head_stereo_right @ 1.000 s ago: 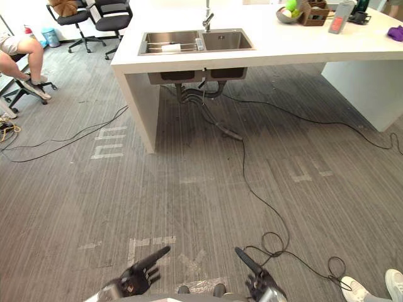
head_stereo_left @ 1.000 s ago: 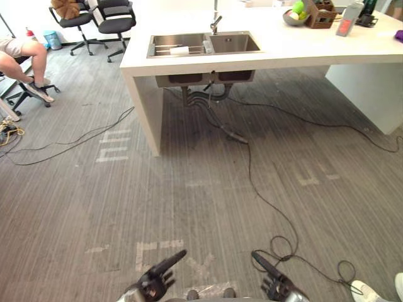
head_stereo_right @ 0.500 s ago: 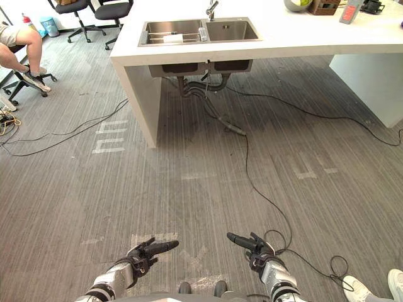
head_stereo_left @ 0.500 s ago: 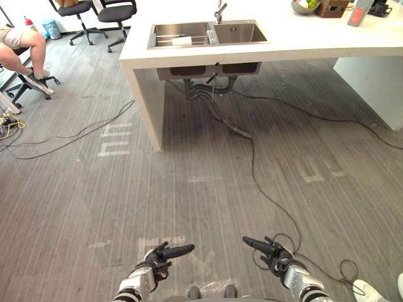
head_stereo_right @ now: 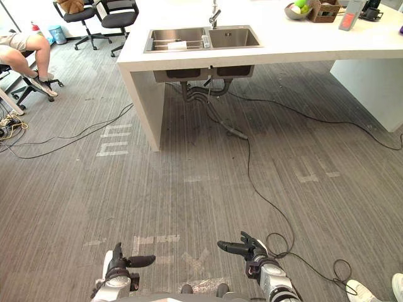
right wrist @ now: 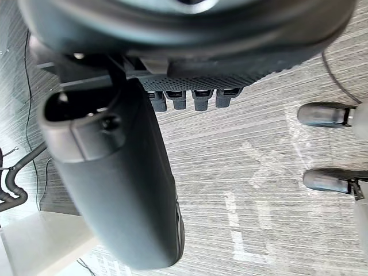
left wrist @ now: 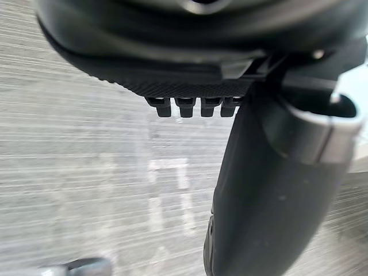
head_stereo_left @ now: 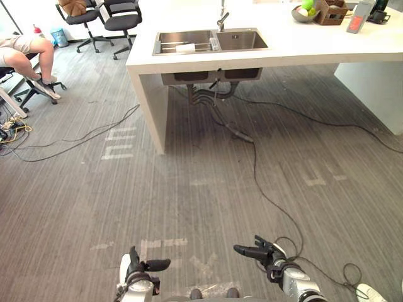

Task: Walk over to the sink, pick up the cup, carry it to the dishwasher, place the cup inside the dishwasher, then close the dishwasher door

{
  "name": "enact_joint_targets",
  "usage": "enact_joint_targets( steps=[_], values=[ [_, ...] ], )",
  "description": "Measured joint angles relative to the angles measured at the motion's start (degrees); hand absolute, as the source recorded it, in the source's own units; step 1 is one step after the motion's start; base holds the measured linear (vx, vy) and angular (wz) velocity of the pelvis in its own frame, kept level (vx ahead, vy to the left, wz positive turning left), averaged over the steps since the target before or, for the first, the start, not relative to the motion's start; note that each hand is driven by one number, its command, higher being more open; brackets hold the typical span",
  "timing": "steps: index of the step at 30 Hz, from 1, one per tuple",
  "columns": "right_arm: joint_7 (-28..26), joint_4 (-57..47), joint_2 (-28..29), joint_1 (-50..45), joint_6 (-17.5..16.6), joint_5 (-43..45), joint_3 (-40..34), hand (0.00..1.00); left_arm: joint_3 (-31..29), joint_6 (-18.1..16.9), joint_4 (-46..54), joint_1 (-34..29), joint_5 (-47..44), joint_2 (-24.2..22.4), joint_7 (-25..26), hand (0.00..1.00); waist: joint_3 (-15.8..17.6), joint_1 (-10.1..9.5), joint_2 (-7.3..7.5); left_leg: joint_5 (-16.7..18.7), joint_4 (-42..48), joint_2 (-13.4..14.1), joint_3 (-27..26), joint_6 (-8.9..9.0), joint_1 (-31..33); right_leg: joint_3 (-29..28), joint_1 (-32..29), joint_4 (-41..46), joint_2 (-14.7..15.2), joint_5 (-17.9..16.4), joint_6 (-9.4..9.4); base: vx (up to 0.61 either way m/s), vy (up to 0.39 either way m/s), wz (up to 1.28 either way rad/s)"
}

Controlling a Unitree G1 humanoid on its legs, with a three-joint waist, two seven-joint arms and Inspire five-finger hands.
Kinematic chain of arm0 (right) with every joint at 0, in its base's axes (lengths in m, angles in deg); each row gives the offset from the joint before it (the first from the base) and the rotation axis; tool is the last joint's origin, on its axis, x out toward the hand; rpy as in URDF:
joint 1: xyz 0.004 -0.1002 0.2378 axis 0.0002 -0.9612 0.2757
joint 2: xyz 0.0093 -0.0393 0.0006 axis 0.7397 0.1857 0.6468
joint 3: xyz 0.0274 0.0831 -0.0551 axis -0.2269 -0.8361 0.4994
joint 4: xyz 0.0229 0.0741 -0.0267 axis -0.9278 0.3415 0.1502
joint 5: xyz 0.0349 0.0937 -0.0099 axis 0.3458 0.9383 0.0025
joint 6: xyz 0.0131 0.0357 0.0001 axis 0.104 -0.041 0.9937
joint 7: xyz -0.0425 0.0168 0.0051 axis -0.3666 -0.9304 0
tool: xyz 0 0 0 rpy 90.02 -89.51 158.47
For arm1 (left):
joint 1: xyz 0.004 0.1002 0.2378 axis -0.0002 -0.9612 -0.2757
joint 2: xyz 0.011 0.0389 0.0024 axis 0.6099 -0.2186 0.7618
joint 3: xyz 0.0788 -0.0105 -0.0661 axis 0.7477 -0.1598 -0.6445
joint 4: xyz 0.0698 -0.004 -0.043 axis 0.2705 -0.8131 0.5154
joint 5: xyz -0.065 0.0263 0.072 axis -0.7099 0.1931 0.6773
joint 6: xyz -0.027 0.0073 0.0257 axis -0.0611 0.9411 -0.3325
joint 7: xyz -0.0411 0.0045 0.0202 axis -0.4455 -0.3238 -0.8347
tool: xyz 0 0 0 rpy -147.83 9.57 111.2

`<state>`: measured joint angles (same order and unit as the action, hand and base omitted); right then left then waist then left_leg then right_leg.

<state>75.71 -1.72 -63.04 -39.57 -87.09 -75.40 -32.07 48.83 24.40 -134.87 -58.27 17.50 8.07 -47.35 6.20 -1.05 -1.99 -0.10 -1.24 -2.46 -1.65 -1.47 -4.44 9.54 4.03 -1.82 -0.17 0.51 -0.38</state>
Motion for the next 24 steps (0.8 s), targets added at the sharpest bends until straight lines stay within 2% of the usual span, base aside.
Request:
enact_joint_targets(
  steps=[3,8,12,13,14,15,16,17,18,19,20,21,22,24],
  values=[
    [1.59,0.0,0.49,-2.23,0.12,3.15,0.12,1.0,-0.17,-1.66,-2.63,-0.43,-5.8,-0.79,-3.92,1.0,-0.01,-0.05,0.0,0.05,-0.03,0.12,-0.43,-0.03,-0.11,-0.3,0.01,0.0,-0.12,0.12,-0.17,-0.02,-0.001,-0.07],
    [2.63,0.35,1.83,-4.32,1.65,4.4,-1.85,1.0,0.09,-4.5,-4.6,-0.55,-10.21,-1.01,-10.33,1.0,-0.04,-0.03,-0.03,0.05,-0.29,0.51,-2.01,-0.07,-1.12,-1.85,-0.12,1.07,-0.46,0.07,-0.22,-0.02,0.002,-0.16],
    [2.75,1.72,2.44,-5.41,1.85,4.32,-4.24,1.0,0.12,-5.28,-6.28,-0.34,-13.49,-0.59,-12.83,1.0,-0.08,0.26,0.05,0.37,-0.41,0.41,-2.33,-0.45,-1.88,-2.05,-1.61,5.82,-0.04,-2.76,0.24,-0.06,0.003,-0.03],
    [2.89,2.47,2.68,-5.89,1.91,4.33,-5.02,1.0,0.22,-5.36,-6.35,-0.27,-14.33,-0.06,-14.21,1.0,0.1,0.3,0.54,0.96,0.41,-0.47,-1.96,-1.35,-1.79,-1.28,-4.3,12.41,1.48,-6.62,1.22,-0.04,0.013,0.19],
    [2.9,2.47,2.73,-6.02,2.06,4.51,-5.65,1.0,0.3,-5.36,-6.34,-0.29,-14.62,0.07,-14.64,1.0,0.36,0.29,1.04,1.26,0.86,-0.88,-1.87,-1.79,-1.63,-1.04,-5.12,14.53,2.16,-7.89,2.14,-0.03,0.03,0.28],
    [2.96,2.47,2.63,-5.99,2.1,4.43,-6.2,1.0,0.8,-5.5,-6.26,-0.24,-15.5,0.22,-15.18,1.0,0.41,0.32,1.09,2.07,2.55,-1.56,-1.43,-2.64,-1.09,-0.49,-6.78,19.18,3.73,-10.49,5.81,-0.01,0.038,0.2],
    [2.82,2.42,2.21,-5.75,2.19,4.23,-6.58,1.0,0.83,-5.57,-6.22,0.08,-16.27,0.34,-15.56,1.0,0.49,0.31,0.99,3.25,4.37,-1.9,-1.1,-3.14,-0.4,0.18,-9.15,26.2,5.12,-11.13,5.43,-0.02,0.048,0.19],
    [2.67,2.39,2.07,-5.22,2.3,4.19,-6.67,1.0,0.7,-5.67,-6.37,0.33,-17.02,0.35,-15.68,1.0,1.17,0.11,1.57,4.09,6.0,-2.35,-1.01,-3.42,0.02,0.55,-11.96,33.44,6.59,-11.29,4.05,-0.03,0.04,0.28],
    [2.28,2.38,1.99,-4.76,2.5,4.23,-7.33,1.0,0.53,-5.74,-6.92,0.79,-18.06,1.12,-15.74,1.0,2.24,0.21,2.25,5.69,9.21,-2.77,-0.02,-3.69,0.08,0.99,-15.45,43.53,8.5,-9.05,1.93,-0.01,0.019,0.49],
    [2.03,2.44,2.2,-4.56,2.65,4.32,-8.39,1.0,0.11,-5.84,-7.13,0.99,-19.32,1.7,-15.9,1.0,2.78,0.23,2.46,7.45,12.33,-2.74,1.54,-3.81,-0.23,0.85,-16.96,50.01,9.23,-5.79,1.2,0.01,0.009,0.61],
    [2.01,2.38,2.27,-4.52,2.58,4.39,-8.42,1.0,0.11,-5.84,-7.12,0.98,-19.68,1.82,-16.02,1.0,3.16,0.32,3.04,8.15,13.45,-2.73,2.5,-3.78,-0.36,0.68,-17.72,52.7,9.39,-3.99,0.78,0.05,-0.024,0.66],
    [2.03,2.28,2.51,-4.45,2.32,4.42,-8.39,1.0,0.13,-5.83,-7.0,1.14,-20.16,2.19,-16.38,1.0,3.71,0.31,2.99,8.4,14.05,-2.66,3.79,-4.04,-1.15,0.21,-18.78,54.78,9.45,-4.28,1.17,0.08,-0.054,0.69],
    [2.22,2.18,2.88,-4.37,2.09,4.8,-8.42,1.0,0.13,-5.68,-6.28,1.2,-20.21,2.41,-17.07,1.0,4.18,0.27,3.61,8.64,14.18,-2.53,5.64,-3.88,-1.95,-0.2,-19.12,53.16,9.1,-6.88,2.12,0.13,-0.094,0.81],
    [2.42,1.69,3.23,-4.29,1.58,6.77,-8.65,1.0,0.19,-5.13,-5.41,1.44,-20.15,2.05,-18.36,1.0,4.69,0.34,3.34,9.18,14.22,-1.56,7.47,-3.23,-2.38,-0.33,-19.4,44.61,8.26,-7.75,2.51,0.13,-0.103,0.53]
  ],
)
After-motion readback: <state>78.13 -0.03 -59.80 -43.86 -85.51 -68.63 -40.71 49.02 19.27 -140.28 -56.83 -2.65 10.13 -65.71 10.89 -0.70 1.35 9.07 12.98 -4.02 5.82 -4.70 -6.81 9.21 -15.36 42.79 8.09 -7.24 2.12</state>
